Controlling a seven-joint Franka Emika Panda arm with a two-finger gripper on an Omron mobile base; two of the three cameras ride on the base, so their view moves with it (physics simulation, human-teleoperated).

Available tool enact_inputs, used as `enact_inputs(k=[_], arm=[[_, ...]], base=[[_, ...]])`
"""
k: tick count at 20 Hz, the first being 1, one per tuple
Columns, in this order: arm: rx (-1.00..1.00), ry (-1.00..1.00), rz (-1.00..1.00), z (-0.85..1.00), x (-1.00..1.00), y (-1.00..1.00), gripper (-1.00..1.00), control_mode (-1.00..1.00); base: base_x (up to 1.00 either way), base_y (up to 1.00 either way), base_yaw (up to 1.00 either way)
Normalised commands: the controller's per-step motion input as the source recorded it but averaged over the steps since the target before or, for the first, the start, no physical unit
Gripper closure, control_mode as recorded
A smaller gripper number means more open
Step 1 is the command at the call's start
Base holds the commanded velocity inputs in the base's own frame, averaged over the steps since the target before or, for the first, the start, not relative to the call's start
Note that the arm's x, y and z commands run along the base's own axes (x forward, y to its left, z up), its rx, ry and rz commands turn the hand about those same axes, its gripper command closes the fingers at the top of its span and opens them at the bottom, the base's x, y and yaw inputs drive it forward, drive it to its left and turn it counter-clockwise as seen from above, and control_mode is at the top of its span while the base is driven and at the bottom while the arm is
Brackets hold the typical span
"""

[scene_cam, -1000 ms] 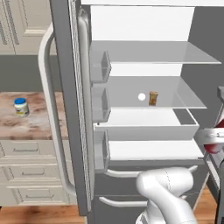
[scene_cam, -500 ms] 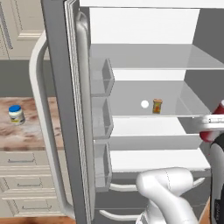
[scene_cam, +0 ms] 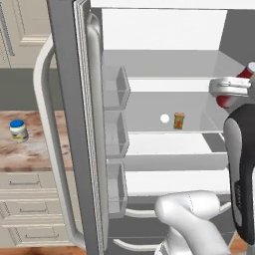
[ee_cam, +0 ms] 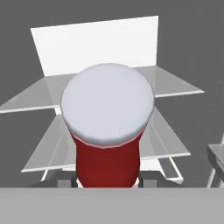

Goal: Place the mayonnaise and ketchup from the counter to the top shelf of the fridge. If the existing items in the fridge are on the top shelf, move them to other shelves.

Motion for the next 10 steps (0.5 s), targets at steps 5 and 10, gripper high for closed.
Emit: enact_inputs(k=[5, 10], arm=[[0.00, -0.03, -0.03, 0.03, 1.00, 0.00, 1.00, -1.00], [0.00, 0.11, 0.00, 0.00, 1.00, 0.01, 1.00, -1.00]], base=[[0.00, 0.00, 0.00], [0.00, 0.00, 0.00]])
